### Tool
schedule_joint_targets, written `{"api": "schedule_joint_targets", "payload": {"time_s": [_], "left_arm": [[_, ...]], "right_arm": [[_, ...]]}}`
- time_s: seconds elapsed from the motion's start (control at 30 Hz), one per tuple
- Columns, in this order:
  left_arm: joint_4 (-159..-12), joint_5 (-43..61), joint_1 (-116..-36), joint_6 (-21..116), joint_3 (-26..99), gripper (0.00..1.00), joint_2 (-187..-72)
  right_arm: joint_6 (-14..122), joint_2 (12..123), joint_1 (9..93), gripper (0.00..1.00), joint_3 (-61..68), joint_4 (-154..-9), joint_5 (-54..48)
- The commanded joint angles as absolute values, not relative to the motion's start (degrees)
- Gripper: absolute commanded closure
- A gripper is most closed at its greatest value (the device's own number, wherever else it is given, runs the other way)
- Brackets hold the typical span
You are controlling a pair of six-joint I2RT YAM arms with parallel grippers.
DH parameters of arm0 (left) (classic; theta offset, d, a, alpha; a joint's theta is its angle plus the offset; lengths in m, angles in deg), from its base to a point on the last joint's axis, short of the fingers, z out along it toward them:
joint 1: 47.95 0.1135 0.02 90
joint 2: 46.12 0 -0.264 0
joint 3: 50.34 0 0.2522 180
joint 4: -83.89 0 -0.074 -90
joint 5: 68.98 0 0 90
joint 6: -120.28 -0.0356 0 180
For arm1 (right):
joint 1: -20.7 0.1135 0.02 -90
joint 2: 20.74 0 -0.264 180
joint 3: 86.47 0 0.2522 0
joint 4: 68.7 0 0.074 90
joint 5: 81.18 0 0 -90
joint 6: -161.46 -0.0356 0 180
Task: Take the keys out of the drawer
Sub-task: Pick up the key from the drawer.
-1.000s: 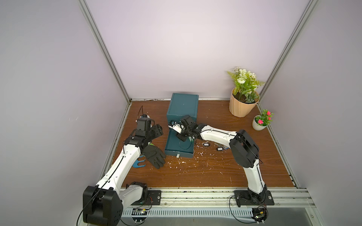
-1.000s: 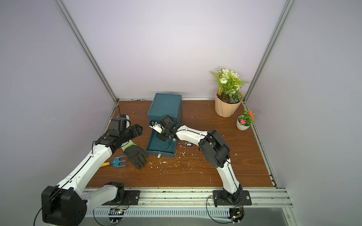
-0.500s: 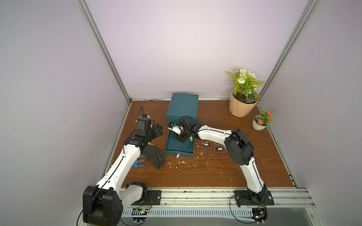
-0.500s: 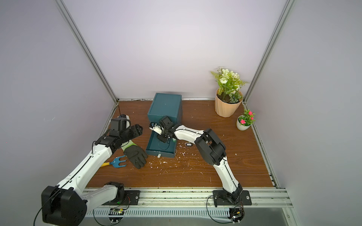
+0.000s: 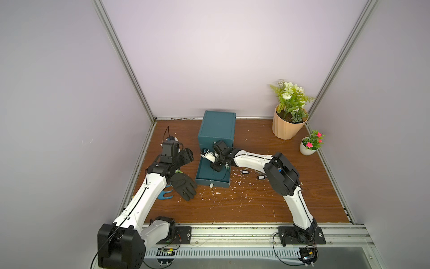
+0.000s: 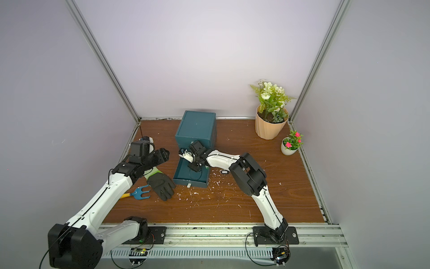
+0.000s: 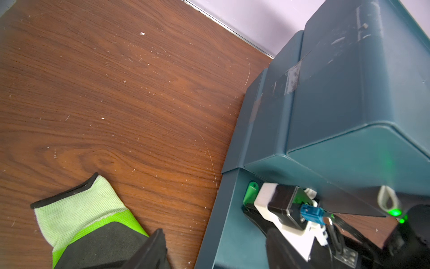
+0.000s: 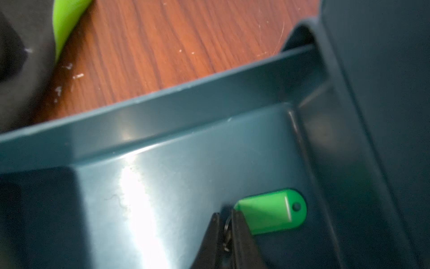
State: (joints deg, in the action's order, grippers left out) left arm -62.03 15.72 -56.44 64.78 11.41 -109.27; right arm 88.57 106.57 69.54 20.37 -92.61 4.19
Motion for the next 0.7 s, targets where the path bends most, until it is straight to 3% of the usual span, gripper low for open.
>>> {"api": "schedule_joint_targets", "payload": {"time_s": [0.0,0.23,0.67], "left_arm": [[-62.78,15.29,-55.69,64.78,11.01,0.29,-108.68],[-63.79,14.34,-55.68,65.44,12.40,0.29,-110.25],[-68.62,15.80,-56.02,63.37,15.20,0.31,-109.86]], "right_arm": [[88.34,104.66,69.31,0.93,19.64,-92.61,5.43],[89.04,100.51,69.35,1.00,19.07,-92.15,5.74],[88.24,89.92,69.27,1.00,16.98,-93.24,4.71]]}}
